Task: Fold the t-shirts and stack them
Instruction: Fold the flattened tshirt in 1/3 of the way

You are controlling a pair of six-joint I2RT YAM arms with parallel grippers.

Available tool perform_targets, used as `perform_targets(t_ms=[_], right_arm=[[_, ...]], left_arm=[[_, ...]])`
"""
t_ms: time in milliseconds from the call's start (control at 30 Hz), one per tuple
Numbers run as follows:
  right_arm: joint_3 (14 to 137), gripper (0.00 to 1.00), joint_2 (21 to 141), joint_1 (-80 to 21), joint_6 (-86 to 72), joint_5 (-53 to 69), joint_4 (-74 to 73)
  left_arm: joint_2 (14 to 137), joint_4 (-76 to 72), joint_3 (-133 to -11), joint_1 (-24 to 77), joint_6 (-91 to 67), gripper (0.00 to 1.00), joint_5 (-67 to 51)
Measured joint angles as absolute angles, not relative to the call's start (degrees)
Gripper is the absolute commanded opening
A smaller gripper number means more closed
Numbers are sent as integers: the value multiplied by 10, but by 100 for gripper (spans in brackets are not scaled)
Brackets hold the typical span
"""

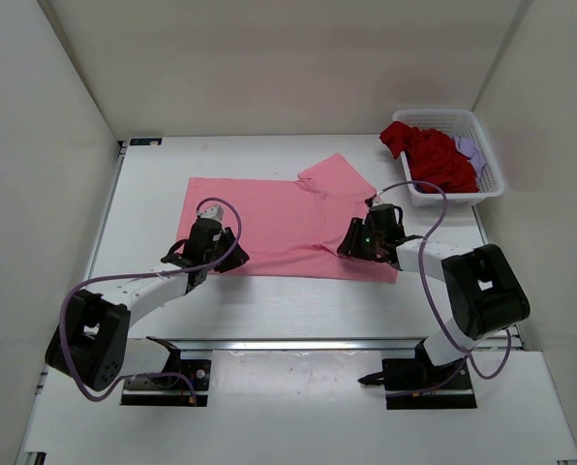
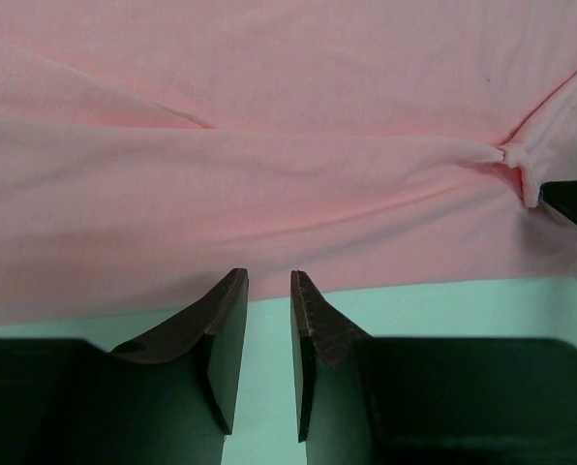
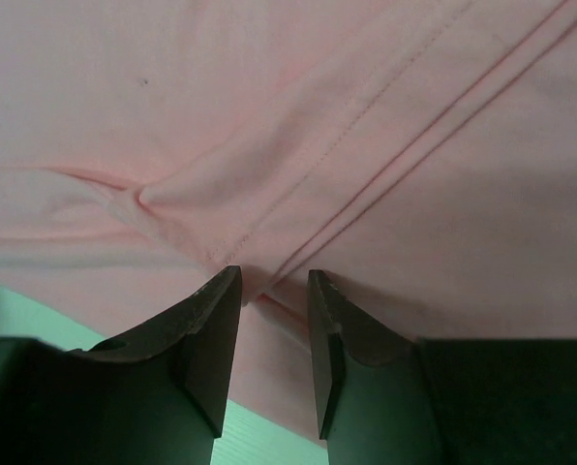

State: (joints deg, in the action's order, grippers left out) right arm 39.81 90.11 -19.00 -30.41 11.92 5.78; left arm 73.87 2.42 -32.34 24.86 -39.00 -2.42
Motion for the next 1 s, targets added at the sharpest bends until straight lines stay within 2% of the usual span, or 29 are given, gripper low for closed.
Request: perform_targets(t_ms=[200, 367, 433, 500, 567, 867, 1000], right_arm=[[411, 22, 919, -191, -302, 126, 53], [433, 26, 939, -192, -303, 128, 54], [436, 16, 945, -194, -302, 130, 56], [441, 1, 952, -194, -303, 130, 57], [447, 0, 959, -194, -304, 131, 54], [560, 1, 1017, -213, -302, 129, 26], [629, 24, 1050, -226, -300, 120, 13]], left_arm=[[738, 24, -323, 249, -390, 36, -24], [738, 18, -317, 252, -394, 36, -24], [738, 17, -312, 252, -395, 35, -25], [738, 17, -310, 252, -395, 35, -26], [738, 17, -310, 250, -395, 36, -26], [738, 16, -310, 251, -395, 36, -27], [738, 17, -310, 251, -395, 35, -28]])
